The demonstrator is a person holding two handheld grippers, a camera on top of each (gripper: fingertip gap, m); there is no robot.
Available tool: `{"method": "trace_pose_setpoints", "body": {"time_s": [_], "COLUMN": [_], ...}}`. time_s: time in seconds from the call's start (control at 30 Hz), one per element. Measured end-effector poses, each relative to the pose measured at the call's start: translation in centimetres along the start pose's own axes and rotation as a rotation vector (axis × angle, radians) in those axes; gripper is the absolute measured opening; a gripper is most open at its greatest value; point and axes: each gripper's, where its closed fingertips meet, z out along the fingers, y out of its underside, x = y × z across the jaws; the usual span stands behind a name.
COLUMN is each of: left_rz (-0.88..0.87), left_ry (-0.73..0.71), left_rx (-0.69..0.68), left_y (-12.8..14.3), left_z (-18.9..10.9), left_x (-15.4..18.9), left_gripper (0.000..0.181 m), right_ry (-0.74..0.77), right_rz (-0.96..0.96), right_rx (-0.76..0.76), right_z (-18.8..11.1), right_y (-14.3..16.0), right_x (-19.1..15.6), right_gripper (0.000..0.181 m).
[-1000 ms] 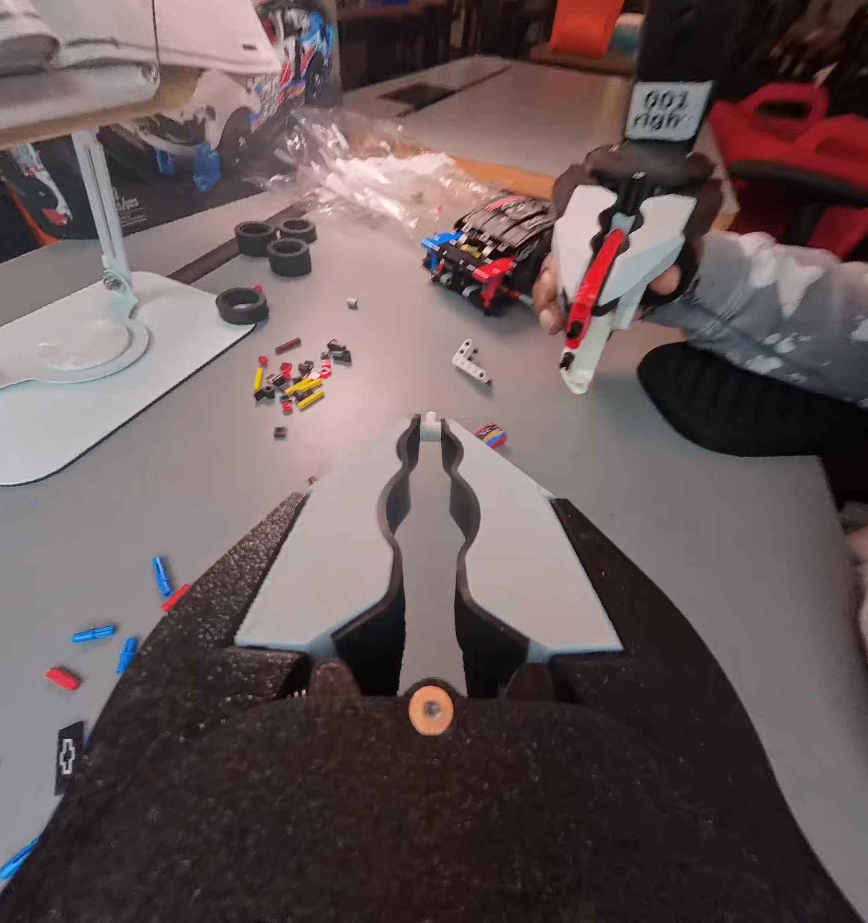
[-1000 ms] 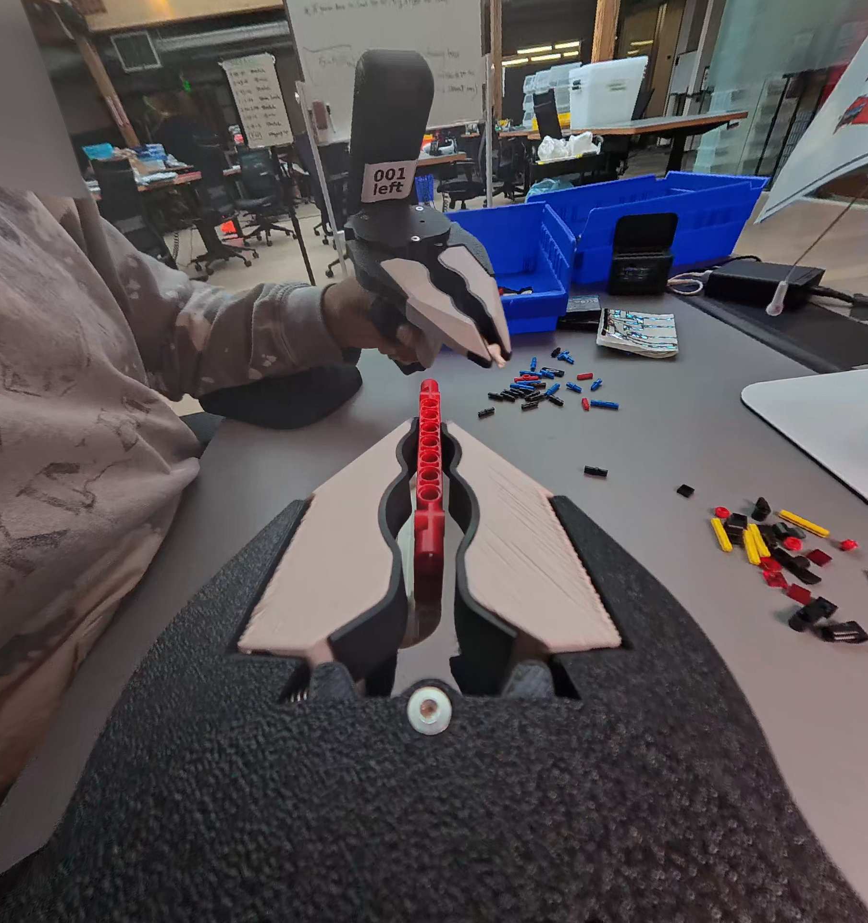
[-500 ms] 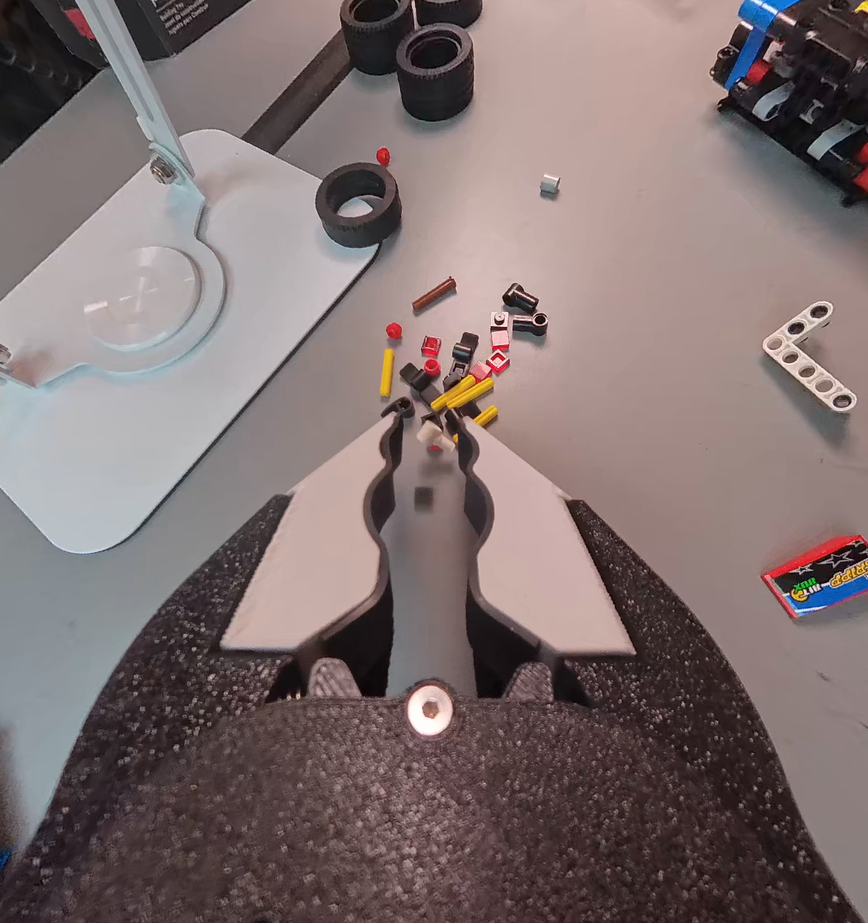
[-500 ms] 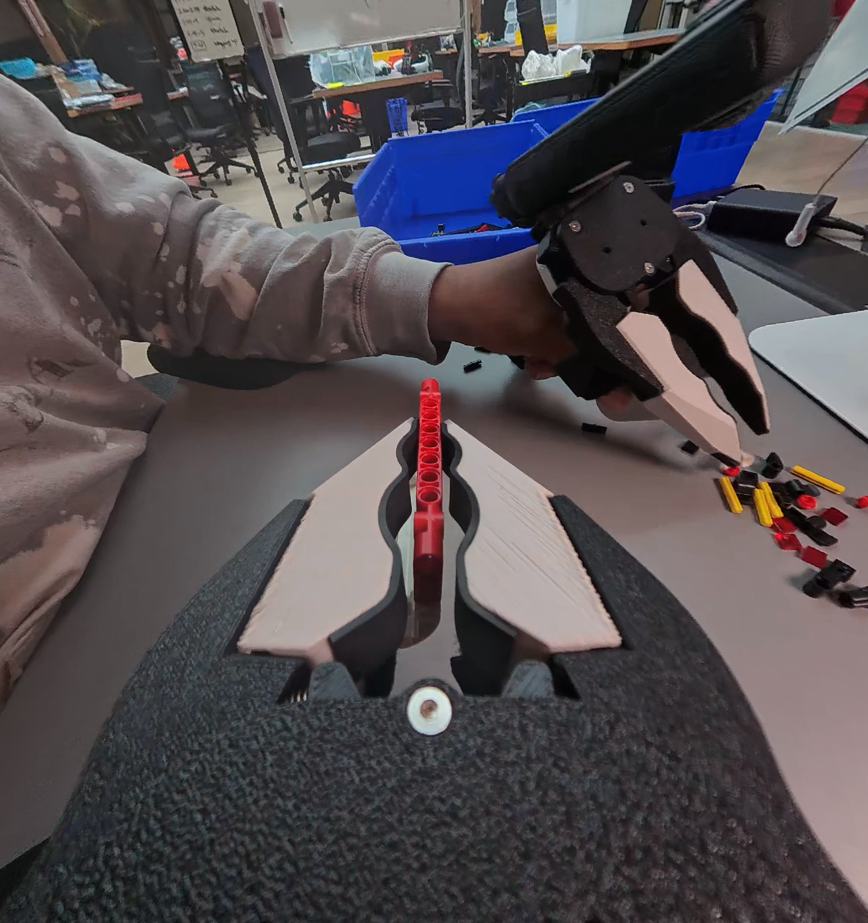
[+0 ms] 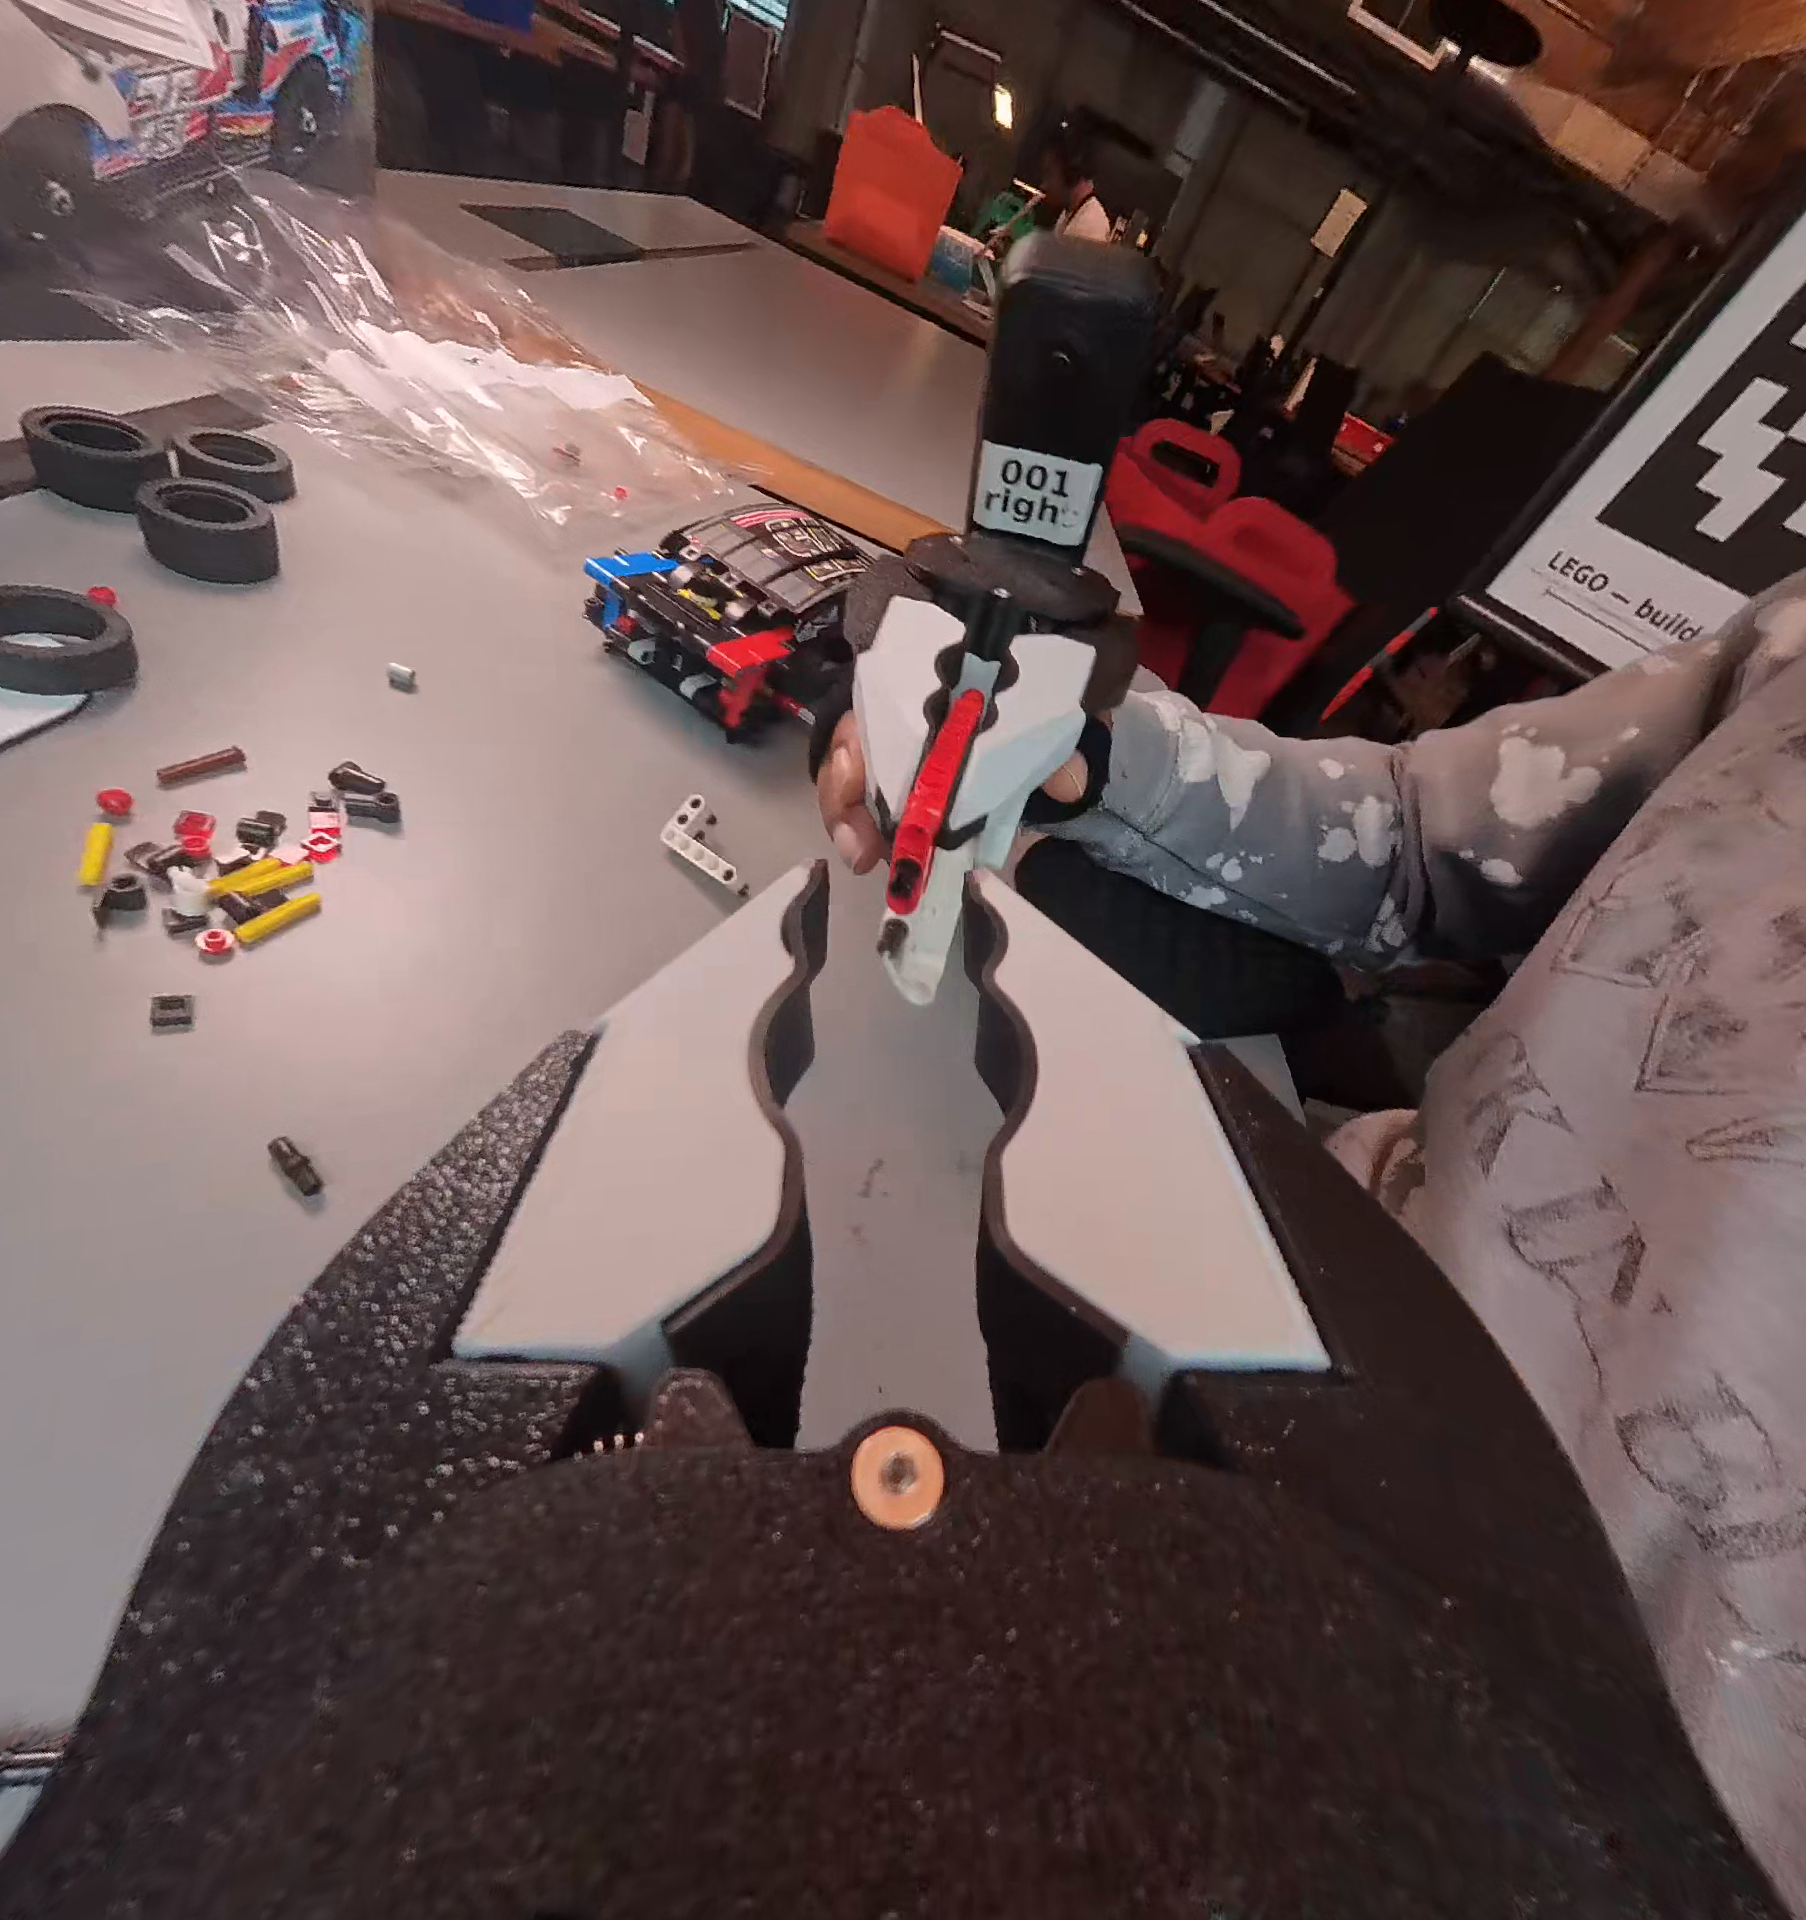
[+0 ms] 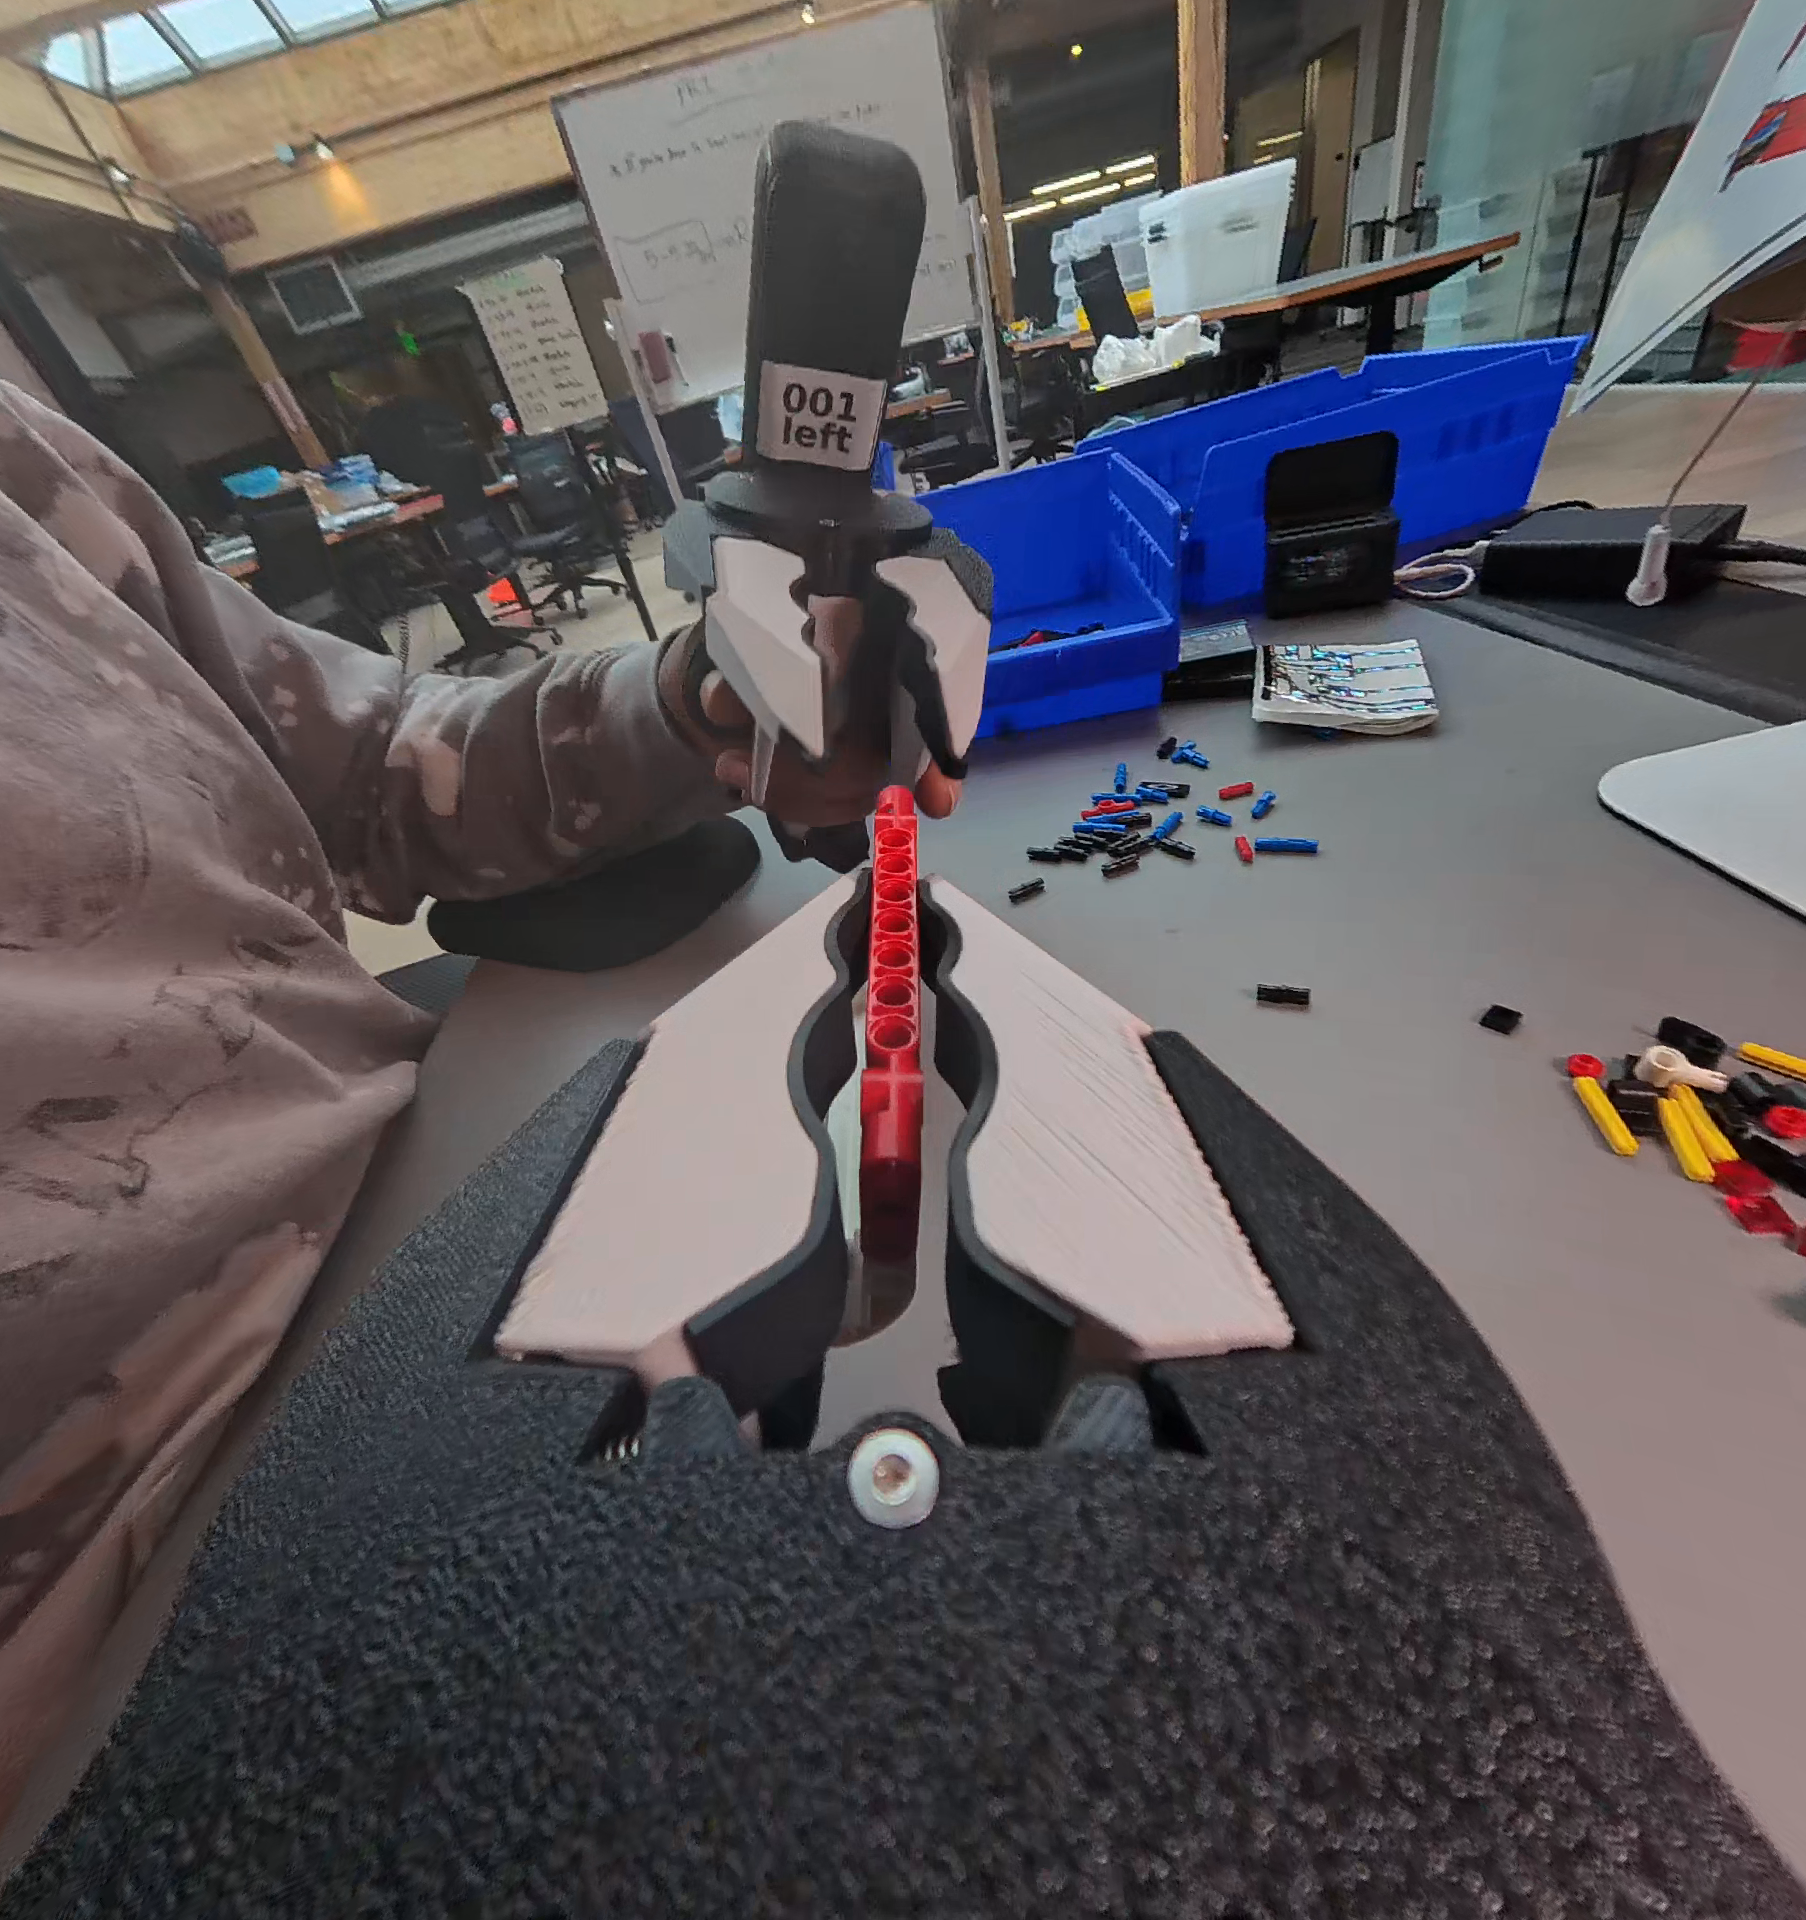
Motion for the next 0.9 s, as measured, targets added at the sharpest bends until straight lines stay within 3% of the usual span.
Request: {"method": "trace_pose_setpoints", "body": {"time_s": [0.23, 0.63, 0.9], "left_rz": [0.057, 0.037, 0.091], "left_ry": [0.029, 0.07, 0.052], "left_rx": [-0.066, -0.057, -0.127], "left_y": [1.6, 2.0, 2.1], "left_z": [0.4, 0.3, -0.4], "left_x": [1.3, 1.6, 1.8], "left_gripper": [0.005, 0.003, 0.002], "right_ry": [-0.061, -0.085, -0.095], "right_rz": [0.017, 0.027, -0.043], "right_rx": [0.003, -0.028, -0.053], "right_z": [1.0, 1.3, 1.5], "right_y": [0.1, 0.8, 0.7], "right_x": [-1.5, -1.8, -2.1], "right_gripper": [0.007, 0.007, 0.007]}}
